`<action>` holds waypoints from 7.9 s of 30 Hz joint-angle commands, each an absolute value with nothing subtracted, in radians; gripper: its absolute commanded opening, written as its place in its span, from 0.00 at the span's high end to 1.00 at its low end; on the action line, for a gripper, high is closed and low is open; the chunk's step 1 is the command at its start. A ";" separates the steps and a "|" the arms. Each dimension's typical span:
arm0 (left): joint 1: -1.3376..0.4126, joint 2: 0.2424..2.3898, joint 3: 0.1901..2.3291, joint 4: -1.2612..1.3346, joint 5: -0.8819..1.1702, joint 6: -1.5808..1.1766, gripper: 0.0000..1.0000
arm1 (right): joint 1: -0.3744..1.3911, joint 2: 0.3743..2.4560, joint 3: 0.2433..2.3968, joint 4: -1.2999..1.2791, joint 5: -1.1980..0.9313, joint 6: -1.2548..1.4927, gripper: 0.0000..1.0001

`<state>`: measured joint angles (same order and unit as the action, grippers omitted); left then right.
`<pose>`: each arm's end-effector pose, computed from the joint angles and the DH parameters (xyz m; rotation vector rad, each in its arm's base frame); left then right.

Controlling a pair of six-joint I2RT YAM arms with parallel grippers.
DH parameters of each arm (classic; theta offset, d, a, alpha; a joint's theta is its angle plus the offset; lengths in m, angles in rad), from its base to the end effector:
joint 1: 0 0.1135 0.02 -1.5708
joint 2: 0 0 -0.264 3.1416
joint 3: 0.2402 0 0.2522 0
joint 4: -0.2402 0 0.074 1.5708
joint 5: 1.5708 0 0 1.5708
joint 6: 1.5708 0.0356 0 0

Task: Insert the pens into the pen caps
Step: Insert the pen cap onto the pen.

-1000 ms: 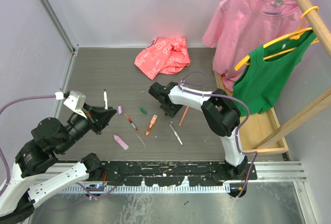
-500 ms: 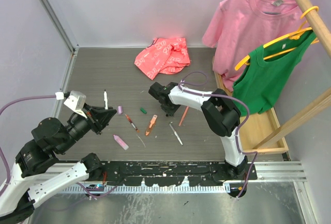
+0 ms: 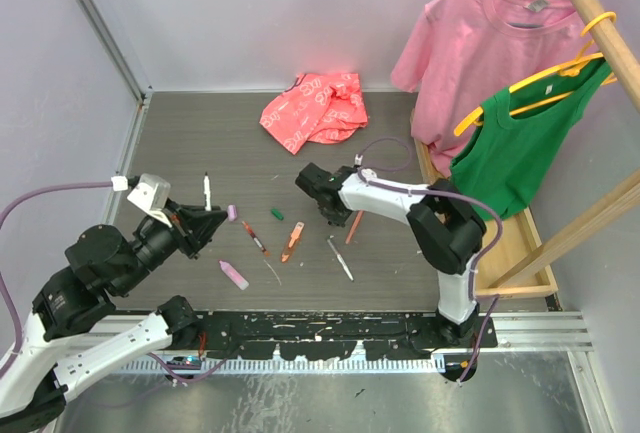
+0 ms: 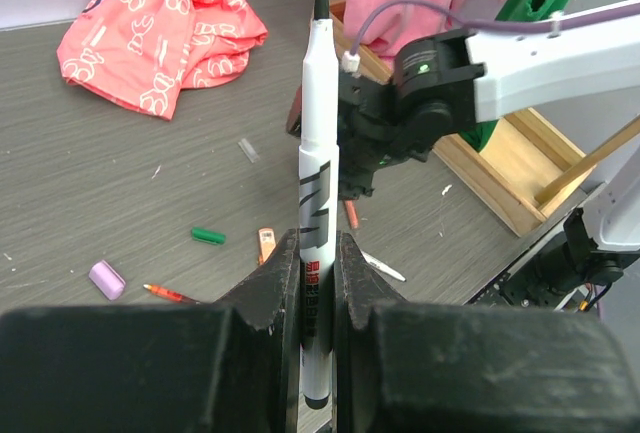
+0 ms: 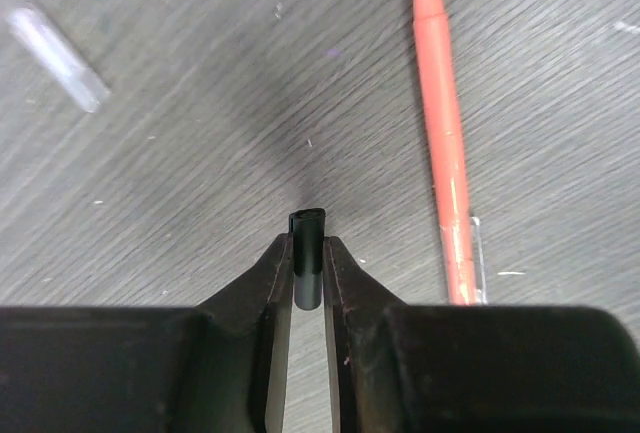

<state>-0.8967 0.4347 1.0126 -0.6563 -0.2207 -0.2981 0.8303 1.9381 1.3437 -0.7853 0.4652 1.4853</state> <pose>0.0444 -0.0431 0.4002 0.3328 1.6655 -0.7238 0.2624 0.2634 0.1685 0.9063 2.4811 -0.0193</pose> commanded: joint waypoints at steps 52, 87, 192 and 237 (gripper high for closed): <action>-0.896 0.673 1.012 -0.381 0.053 -0.338 1.00 | 0.824 1.304 1.065 1.081 -0.390 0.707 1.00; -0.895 0.663 0.996 -0.365 0.068 -0.348 1.00 | 0.877 1.359 1.066 1.102 -0.440 0.733 1.00; -0.895 0.627 0.982 -0.355 0.061 -0.352 1.00 | 0.883 1.342 1.011 1.099 -0.376 0.761 1.00; -0.895 0.675 1.009 -0.296 0.044 -0.330 1.00 | 0.891 1.380 0.980 1.139 -0.421 0.854 1.00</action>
